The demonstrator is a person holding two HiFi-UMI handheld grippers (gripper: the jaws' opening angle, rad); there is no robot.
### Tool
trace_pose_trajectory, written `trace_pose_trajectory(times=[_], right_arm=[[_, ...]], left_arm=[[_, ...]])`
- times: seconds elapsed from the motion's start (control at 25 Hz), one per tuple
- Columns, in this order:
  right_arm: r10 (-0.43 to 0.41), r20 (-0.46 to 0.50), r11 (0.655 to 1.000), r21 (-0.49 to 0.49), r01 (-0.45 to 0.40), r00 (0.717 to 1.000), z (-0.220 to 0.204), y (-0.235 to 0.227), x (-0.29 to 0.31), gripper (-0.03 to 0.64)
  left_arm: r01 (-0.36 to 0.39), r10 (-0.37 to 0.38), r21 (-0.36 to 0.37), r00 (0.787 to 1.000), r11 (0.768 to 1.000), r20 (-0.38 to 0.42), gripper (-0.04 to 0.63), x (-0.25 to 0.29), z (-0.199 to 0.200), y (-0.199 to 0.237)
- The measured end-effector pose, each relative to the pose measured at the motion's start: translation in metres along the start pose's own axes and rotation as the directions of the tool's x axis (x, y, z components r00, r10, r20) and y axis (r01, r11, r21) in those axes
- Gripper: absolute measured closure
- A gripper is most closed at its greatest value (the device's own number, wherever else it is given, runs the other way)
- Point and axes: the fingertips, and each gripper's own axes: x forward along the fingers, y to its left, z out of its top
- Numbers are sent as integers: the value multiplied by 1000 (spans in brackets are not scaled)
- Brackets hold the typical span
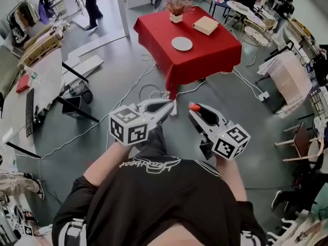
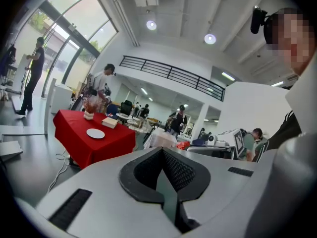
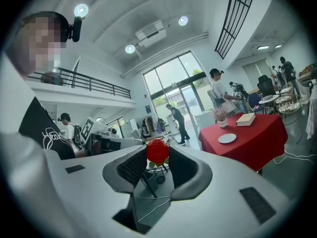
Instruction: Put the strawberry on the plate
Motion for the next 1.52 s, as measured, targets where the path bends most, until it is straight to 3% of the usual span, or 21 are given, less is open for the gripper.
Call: trace_pose_trajectory(times=[0.28,0.6,0.76,1.28,1.52], right_arm=[[-35,-19,999,-5,35,999,0,-28,15,488],[-78,-29,996,32,79,997,8,-103,46,488],[-95,-39,994,50,97,995,21,-151,78,488],[-104,-101,991,69,112,989,61,-313,211,488],[-106,-113,991,69,114,988,76,-358,261,488]], left_arm=[[14,-15,-20,1000,1000,-22,589,21,1,25],[61,-63,-41,996,997,-60,589,83,15,77],[83,-84,-24,995,996,-57,589,115,38,118],[91,-101,-85,987,992,-125,589,221,92,288],[81,-96,-105,984,991,-151,589,250,104,349]])
